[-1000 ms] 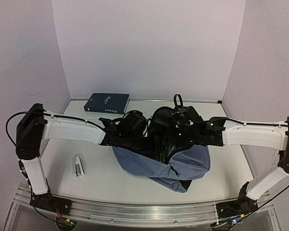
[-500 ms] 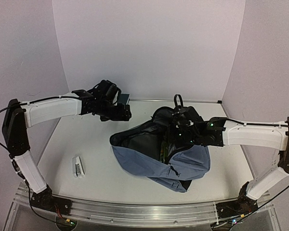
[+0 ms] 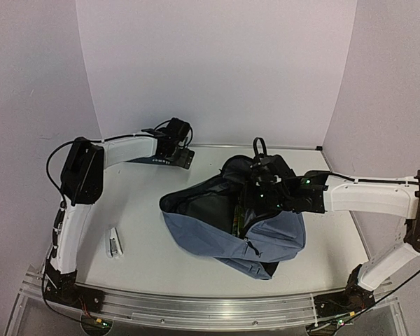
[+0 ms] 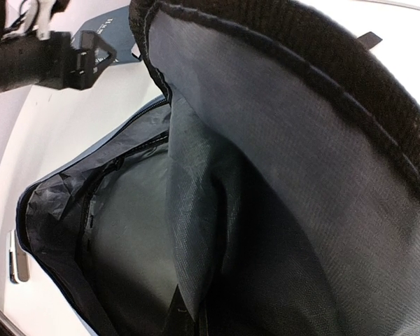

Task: Pack the student bag
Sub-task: Move the book to the center of the board.

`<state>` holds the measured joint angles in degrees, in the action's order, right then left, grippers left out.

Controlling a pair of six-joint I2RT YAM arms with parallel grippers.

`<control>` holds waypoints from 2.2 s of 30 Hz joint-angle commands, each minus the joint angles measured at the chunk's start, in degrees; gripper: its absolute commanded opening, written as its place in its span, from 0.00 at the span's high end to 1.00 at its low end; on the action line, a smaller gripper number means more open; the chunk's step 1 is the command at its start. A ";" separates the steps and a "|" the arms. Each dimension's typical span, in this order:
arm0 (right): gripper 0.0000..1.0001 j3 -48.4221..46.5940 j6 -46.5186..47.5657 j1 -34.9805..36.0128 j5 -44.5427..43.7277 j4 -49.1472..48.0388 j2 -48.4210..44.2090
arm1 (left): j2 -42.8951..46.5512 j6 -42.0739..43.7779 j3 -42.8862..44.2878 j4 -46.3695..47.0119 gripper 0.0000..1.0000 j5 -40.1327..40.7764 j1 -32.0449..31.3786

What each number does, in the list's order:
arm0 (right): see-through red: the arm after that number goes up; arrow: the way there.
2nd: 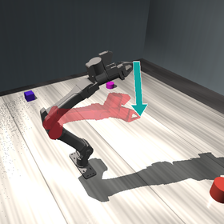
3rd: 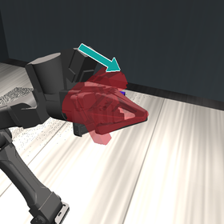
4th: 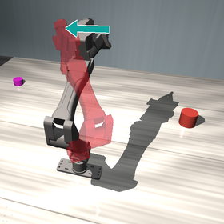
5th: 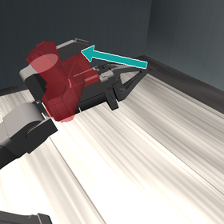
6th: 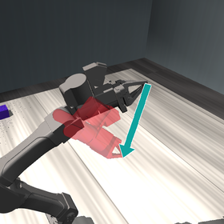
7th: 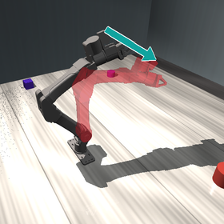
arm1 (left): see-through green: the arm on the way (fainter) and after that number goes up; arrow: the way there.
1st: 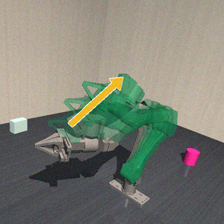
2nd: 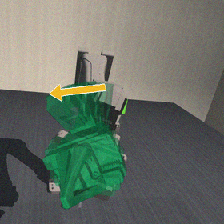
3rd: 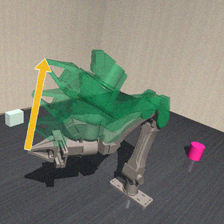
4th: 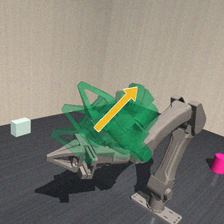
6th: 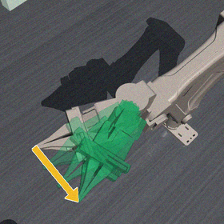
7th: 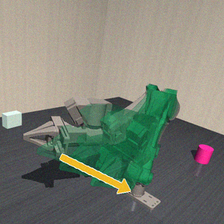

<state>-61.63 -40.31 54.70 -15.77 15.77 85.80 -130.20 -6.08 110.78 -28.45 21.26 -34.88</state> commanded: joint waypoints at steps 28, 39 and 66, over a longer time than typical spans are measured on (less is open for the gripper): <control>1.00 1.20 -2.38 0.39 0.09 -3.99 -0.72 | -16.79 16.56 14.99 5.53 0.32 4.58 6.39; 1.00 0.64 -2.03 0.36 0.37 -4.07 0.33 | -3.00 14.14 -6.22 13.63 0.43 7.39 6.67; 1.00 1.21 -2.56 0.43 0.55 -4.08 -0.45 | -12.56 16.75 7.25 6.73 0.30 6.86 7.52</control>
<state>-60.29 -42.15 54.70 -14.44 13.56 87.00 -142.22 9.32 115.12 -20.98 26.74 -27.98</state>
